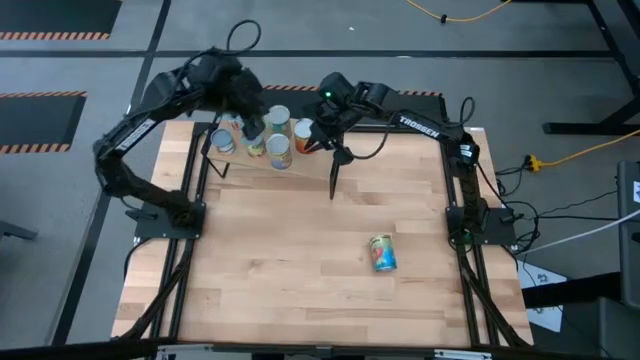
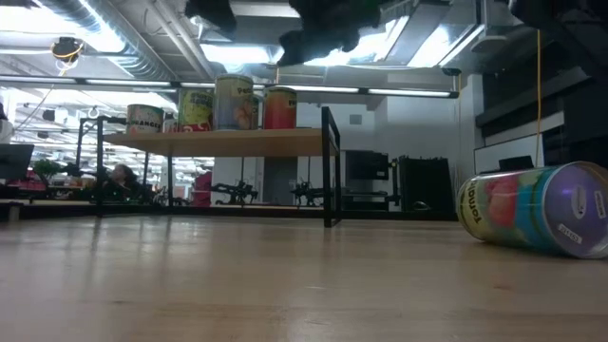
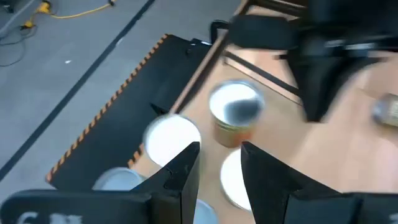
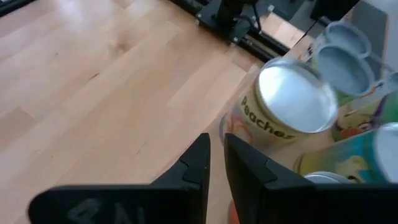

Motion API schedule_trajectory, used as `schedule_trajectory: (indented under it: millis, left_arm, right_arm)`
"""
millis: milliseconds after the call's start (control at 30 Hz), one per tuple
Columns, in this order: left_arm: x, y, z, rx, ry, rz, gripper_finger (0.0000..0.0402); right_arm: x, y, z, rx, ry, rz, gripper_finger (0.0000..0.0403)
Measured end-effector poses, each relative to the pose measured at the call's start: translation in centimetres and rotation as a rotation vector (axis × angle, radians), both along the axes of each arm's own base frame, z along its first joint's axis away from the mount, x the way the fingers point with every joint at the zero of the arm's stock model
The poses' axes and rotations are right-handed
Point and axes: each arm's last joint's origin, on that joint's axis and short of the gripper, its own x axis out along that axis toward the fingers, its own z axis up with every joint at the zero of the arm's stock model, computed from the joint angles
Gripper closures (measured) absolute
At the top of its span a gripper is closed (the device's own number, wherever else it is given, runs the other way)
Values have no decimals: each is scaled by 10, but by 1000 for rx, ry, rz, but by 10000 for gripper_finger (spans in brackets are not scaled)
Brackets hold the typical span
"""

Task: Pick and place cans onto a shelf
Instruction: Adjust the canned pineapple on the shelf, then put the canned tomatoes on the shelf

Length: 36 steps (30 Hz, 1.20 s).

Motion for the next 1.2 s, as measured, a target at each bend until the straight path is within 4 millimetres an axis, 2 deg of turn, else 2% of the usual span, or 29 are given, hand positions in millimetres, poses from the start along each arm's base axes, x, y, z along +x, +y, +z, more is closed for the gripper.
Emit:
schedule_trajectory:
  millis: [233, 433, 967, 1200]
  left_arm:
    - [-10, -34, 6, -11, 22, -11, 292]
    - [-7, -50, 6, 29, 55, 4, 292]
    - [-1, -66, 6, 53, 61, -50, 292]
    - [0, -67, 6, 52, 61, -57, 292]
  right_arm:
    - [14, -8, -28, -54, 85, -63, 350]
    - [18, -14, -40, -152, 153, -152, 350]
    - [17, -31, -37, -305, 173, -372, 350]
    - [6, -25, -33, -335, 269, -390, 350]
